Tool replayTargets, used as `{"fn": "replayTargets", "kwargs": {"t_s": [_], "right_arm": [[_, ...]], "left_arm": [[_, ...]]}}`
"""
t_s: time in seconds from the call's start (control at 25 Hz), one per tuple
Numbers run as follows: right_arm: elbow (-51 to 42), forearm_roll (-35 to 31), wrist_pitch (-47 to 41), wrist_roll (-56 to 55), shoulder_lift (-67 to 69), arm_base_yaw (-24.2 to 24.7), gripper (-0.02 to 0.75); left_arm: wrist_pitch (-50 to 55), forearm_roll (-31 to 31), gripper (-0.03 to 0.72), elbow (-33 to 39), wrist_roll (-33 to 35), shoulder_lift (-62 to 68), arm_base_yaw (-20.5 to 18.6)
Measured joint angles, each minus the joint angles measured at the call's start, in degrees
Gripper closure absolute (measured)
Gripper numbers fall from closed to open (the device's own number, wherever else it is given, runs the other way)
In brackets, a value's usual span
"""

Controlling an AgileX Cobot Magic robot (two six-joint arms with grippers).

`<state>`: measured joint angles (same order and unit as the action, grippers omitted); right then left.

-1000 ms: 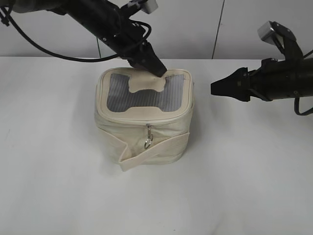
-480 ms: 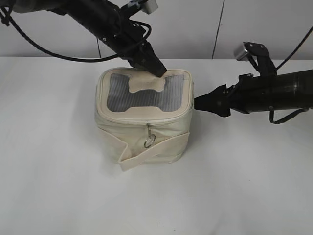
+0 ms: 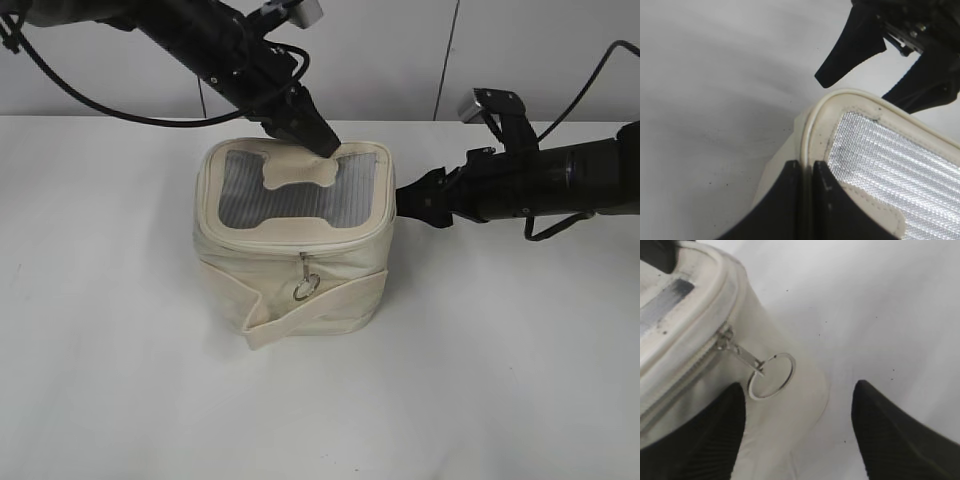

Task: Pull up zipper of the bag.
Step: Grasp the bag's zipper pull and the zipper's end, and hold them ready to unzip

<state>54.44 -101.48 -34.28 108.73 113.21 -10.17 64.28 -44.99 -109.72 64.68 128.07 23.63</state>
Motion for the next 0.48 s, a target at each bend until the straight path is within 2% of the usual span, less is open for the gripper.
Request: {"fn": "replayTargets", "kwargs": {"t_s": [0.12, 0.2, 0.32, 0.4, 0.48], "right_arm": [[1.47, -0.04, 0.00, 0.00, 1.31, -0.17, 0.263], [2.40, -0.04, 0.00, 0.00, 1.74, -0.51, 0.369], [3.49, -0.04, -0.06, 0.06, 1.93, -0.70, 0.626], [3.87, -0.04, -0.06, 0.06, 1.93, -0.70, 0.696], [3.93, -0.04, -0.06, 0.06, 1.93, -0.70, 0.723]], "left_arm": [[0.00, 0.00, 0.638, 0.00, -0.14, 0.00, 0.00], [0.00, 0.00, 0.638, 0.00, -0.14, 0.00, 0.00], [0.00, 0.00, 0.638, 0.00, -0.14, 0.00, 0.00], [0.00, 0.00, 0.638, 0.00, -0.14, 0.00, 0.00], [0.00, 0.00, 0.638, 0.00, -0.16, 0.00, 0.00]]}}
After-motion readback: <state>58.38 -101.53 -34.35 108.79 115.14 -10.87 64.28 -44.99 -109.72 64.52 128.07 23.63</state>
